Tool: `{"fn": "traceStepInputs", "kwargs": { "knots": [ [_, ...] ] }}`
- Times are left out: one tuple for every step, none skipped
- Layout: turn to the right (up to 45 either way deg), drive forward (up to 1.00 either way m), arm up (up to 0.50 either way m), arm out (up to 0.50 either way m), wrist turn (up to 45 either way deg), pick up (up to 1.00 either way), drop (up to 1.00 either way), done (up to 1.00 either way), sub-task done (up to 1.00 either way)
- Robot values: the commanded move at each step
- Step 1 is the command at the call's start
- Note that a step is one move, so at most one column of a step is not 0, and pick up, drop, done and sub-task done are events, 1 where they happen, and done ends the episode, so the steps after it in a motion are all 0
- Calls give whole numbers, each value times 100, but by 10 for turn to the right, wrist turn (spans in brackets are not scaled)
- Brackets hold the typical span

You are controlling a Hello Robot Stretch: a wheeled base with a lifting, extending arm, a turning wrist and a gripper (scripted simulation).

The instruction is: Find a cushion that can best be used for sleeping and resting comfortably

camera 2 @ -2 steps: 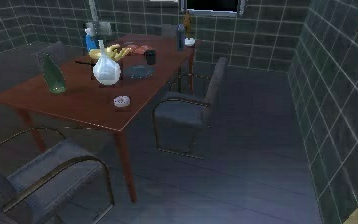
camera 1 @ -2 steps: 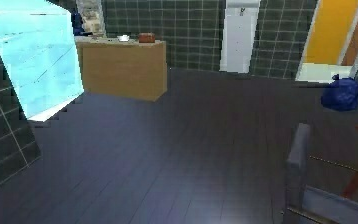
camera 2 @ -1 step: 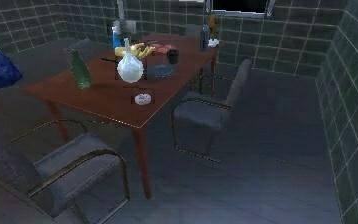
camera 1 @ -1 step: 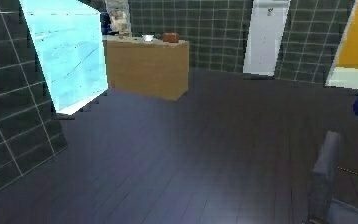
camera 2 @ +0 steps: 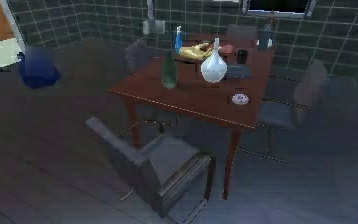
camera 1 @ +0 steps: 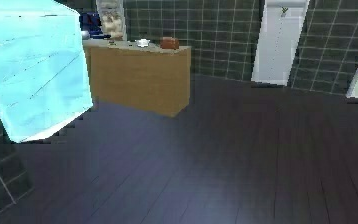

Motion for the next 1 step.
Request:
{"fn": "traceStepInputs", "kwargs": {
  "knots": [
    [240,0,0,0,0,0,0,0,0]
  ]
}}
